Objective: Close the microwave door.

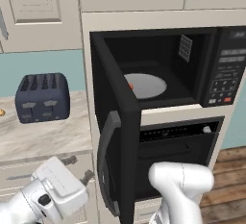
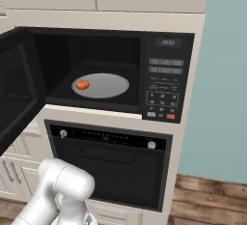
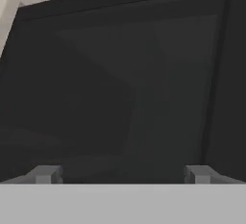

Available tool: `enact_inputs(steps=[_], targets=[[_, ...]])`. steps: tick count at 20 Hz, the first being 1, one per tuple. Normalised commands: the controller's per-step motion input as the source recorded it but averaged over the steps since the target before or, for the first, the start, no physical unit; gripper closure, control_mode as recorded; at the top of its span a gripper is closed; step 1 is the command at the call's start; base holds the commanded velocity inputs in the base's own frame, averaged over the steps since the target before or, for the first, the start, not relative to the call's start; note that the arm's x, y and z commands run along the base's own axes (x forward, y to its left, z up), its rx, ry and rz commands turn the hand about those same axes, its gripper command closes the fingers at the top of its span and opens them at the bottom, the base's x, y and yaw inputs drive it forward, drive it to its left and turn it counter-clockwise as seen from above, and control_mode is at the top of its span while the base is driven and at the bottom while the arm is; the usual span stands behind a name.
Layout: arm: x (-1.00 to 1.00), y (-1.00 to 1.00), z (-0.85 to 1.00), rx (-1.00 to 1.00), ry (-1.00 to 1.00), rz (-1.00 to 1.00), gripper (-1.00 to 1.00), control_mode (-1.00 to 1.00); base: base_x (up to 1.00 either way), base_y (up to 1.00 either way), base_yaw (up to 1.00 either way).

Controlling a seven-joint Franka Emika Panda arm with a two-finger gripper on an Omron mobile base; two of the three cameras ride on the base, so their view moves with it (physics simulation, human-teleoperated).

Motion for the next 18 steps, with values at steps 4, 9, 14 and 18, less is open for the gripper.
enact_inputs(steps=[4, 9, 14, 18], targets=[[0.0, -1.0, 0.0, 0.0, 0.03, -0.42, -1.0, -1.0, 0.0, 0.0, 0.0], [-0.12, -1.0, 0.06, 0.05, 0.0, -0.27, -1.0, -1.0, 0.0, 0.0, 0.0], [0.05, -0.6, 0.02, 0.01, 0.0, -0.05, -1.0, -1.0, 0.0, 0.0, 0.0], [0.49, -0.21, 0.0, 0.0, 0.0, 0.08, -1.0, -1.0, 0.0, 0.0, 0.0]])
